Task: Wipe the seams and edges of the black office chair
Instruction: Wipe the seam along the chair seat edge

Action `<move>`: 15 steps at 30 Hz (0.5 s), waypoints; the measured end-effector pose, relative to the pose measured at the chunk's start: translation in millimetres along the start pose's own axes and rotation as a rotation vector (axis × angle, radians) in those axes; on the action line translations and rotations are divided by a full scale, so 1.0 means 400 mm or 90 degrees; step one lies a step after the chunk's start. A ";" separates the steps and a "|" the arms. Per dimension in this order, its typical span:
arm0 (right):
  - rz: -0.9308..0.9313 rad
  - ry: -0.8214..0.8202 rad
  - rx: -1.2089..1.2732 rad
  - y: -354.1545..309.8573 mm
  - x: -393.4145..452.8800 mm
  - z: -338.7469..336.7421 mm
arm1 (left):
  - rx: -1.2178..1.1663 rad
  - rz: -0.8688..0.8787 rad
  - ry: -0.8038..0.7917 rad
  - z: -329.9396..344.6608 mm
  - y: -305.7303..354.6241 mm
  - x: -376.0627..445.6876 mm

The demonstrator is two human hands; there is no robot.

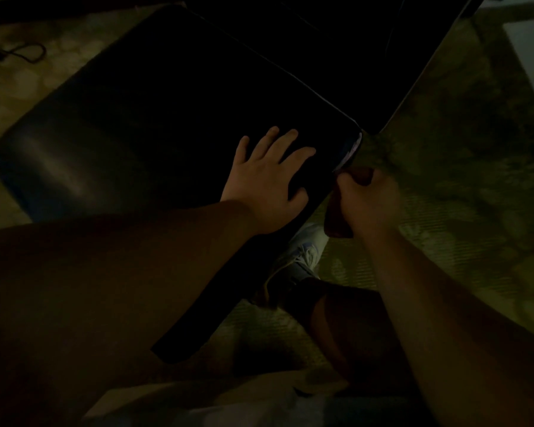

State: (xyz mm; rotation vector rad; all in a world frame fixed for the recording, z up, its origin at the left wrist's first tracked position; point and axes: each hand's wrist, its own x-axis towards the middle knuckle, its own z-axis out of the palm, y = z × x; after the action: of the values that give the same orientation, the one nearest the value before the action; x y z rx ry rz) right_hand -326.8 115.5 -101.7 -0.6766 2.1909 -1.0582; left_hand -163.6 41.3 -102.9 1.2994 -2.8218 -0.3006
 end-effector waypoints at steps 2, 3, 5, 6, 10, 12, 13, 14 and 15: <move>-0.031 -0.018 0.005 -0.009 -0.006 0.003 | -0.001 0.001 0.000 0.000 0.001 0.001; -0.036 -0.025 -0.001 -0.009 -0.007 0.004 | -0.003 0.000 -0.001 -0.001 0.001 0.001; -0.017 -0.020 -0.016 0.006 -0.001 0.004 | -0.004 0.000 0.000 -0.001 0.001 0.000; -0.001 -0.013 -0.026 0.013 0.002 0.002 | -0.004 0.001 0.002 -0.001 0.001 -0.002; -0.011 0.008 0.014 0.000 0.011 -0.003 | -0.005 -0.001 0.002 -0.001 0.003 -0.001; -0.025 -0.011 0.012 -0.011 0.011 0.005 | 0.004 -0.001 -0.001 -0.002 0.002 0.001; -0.012 -0.021 -0.006 -0.006 0.010 0.009 | 0.006 0.001 -0.001 -0.003 0.001 0.000; 0.007 -0.024 -0.021 0.006 0.011 0.010 | 0.004 0.003 -0.001 -0.003 0.000 -0.001; 0.022 -0.020 -0.035 0.016 0.012 0.008 | 0.002 0.004 0.002 -0.002 -0.001 -0.003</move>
State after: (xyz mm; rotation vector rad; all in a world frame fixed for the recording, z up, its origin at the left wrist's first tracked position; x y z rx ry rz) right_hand -329.0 114.3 -109.9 -0.6718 2.2032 -0.9669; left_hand -162.5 41.9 -102.1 1.2911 -2.8237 -0.2939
